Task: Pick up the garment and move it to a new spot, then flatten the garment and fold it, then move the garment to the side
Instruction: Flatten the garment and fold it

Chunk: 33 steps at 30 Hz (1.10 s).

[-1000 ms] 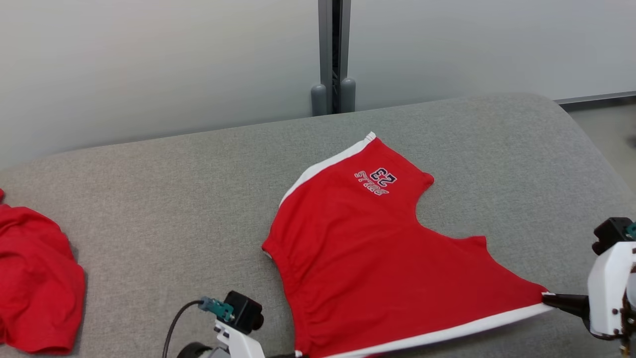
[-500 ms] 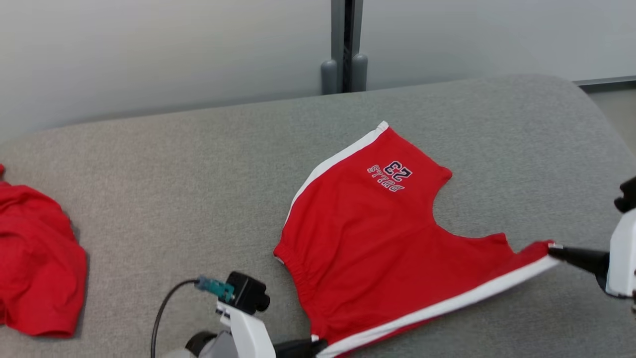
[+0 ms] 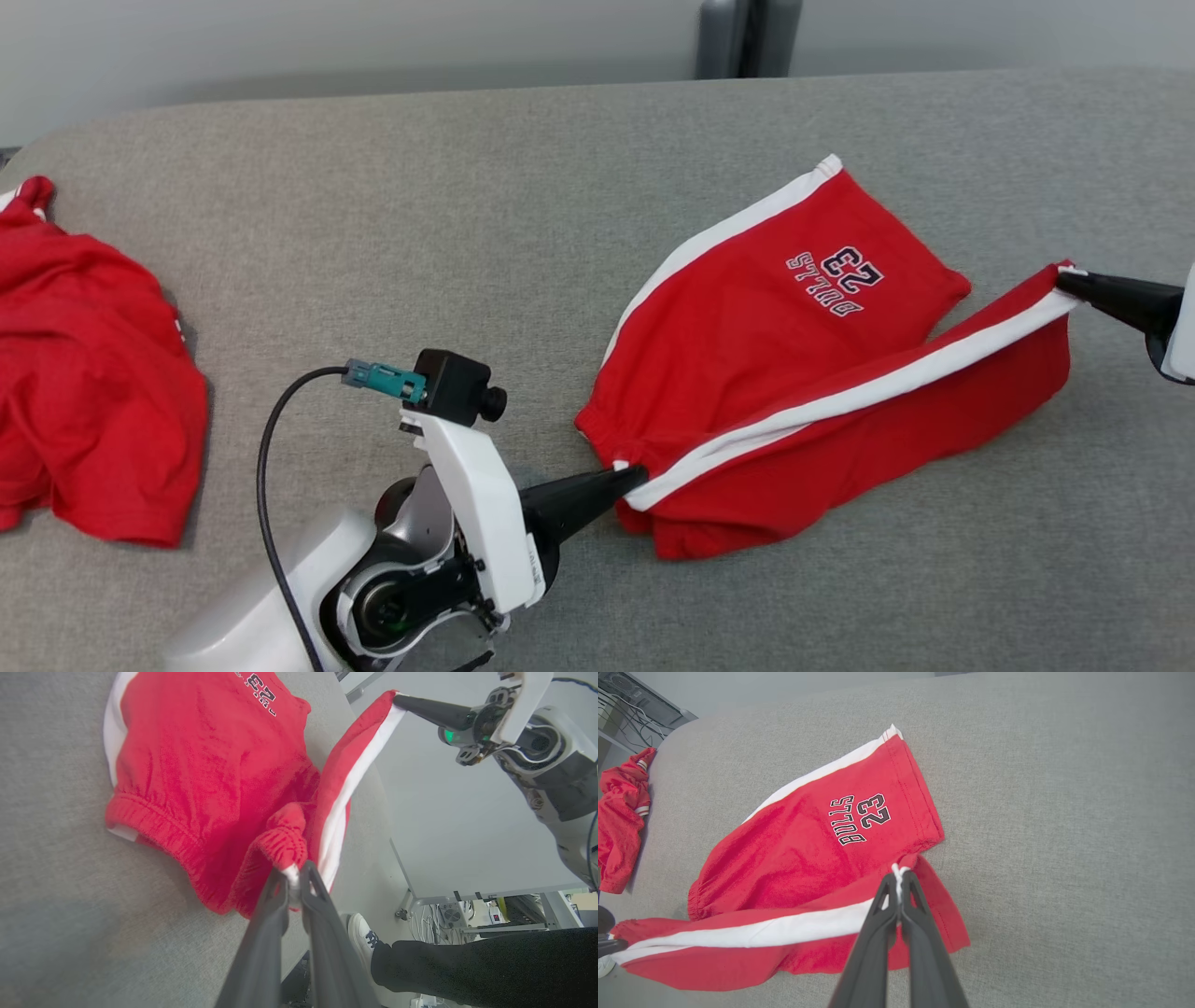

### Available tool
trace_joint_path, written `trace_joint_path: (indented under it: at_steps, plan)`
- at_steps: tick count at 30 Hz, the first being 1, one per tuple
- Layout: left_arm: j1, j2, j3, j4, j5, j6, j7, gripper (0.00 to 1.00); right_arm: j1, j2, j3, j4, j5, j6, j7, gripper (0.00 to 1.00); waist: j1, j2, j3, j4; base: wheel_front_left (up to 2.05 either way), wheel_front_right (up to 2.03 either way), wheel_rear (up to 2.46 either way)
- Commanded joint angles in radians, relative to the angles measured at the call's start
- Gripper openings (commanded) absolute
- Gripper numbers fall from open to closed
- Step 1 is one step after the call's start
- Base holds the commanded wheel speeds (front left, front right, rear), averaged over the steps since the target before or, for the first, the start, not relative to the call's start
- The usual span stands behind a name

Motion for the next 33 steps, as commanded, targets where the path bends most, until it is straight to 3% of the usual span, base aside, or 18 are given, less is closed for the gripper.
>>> trace_joint_path:
  at_steps: [1,9,17,33]
  plan:
    - [-0.024,-0.021,0.016,0.016,-0.018,-0.013,-0.010,0.00,-0.024,0.009,-0.004,0.018,-0.008,-0.001,0.009,0.00,0.0000,0.0000,0.044,0.043,0.00,0.00,0.00]
    - [-0.113,-0.126,0.033,0.127,-0.015,-0.065,-0.039,0.00,-0.151,0.047,-0.023,0.129,-0.033,0.000,0.058,0.00,0.0000,0.0000,0.134,0.122,0.00,0.00,0.00]
    - [-0.159,-0.194,0.042,0.208,-0.016,-0.098,-0.073,0.00,-0.243,0.091,-0.038,0.223,-0.043,0.000,0.077,0.00,0.0000,0.0000,0.183,0.179,0.00,0.00,0.00]
    - [-0.213,-0.299,0.080,0.341,-0.015,-0.115,-0.168,0.00,-0.285,0.116,-0.029,0.323,-0.090,0.000,-0.015,0.00,0.0000,0.0000,0.240,0.238,0.00,0.00,0.00]
